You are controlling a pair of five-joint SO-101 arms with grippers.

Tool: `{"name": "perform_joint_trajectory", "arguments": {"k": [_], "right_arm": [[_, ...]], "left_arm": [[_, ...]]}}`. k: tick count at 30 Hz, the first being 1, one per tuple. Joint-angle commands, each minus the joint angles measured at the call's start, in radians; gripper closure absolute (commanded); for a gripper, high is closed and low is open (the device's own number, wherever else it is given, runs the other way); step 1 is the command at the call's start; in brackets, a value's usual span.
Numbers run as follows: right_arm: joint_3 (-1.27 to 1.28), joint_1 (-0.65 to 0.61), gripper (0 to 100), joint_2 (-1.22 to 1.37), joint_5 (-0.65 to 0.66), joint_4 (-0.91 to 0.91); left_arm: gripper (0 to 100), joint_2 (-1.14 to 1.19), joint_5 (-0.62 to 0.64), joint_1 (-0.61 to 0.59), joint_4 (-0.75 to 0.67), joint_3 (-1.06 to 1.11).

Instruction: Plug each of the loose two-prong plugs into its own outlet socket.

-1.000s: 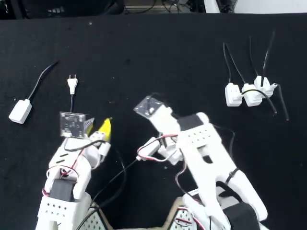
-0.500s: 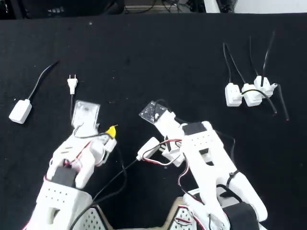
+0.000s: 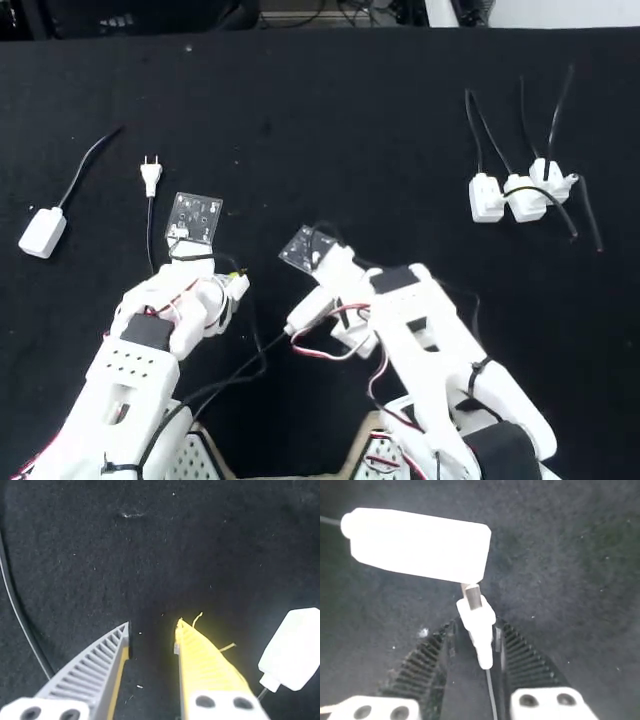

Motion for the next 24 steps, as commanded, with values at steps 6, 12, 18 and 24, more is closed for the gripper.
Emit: {"name": "perform_joint_trajectory", "arguments": {"k": [6, 12, 18, 24], "right_arm": [[0.019, -0.011, 89.3, -0.002, 0.003, -0.055], [-0.044, 0.035, 98.8, -0.042, -0.008, 0.063], [-0.232, 0.285, 98.8, -0.18, -0.032, 0.198], [-0.298, 0.382, 98.8, -0.177, -0.147, 0.138]], "left_arm": [[84, 0.003, -0.002, 0.007, -0.017, -0.058], [84, 0.006, -0.005, 0.012, -0.012, -0.056], [84, 0.015, -0.008, 0.018, -0.009, -0.065], [84, 0.04, -0.046, 0.074, 0.095, -0.131]]}}
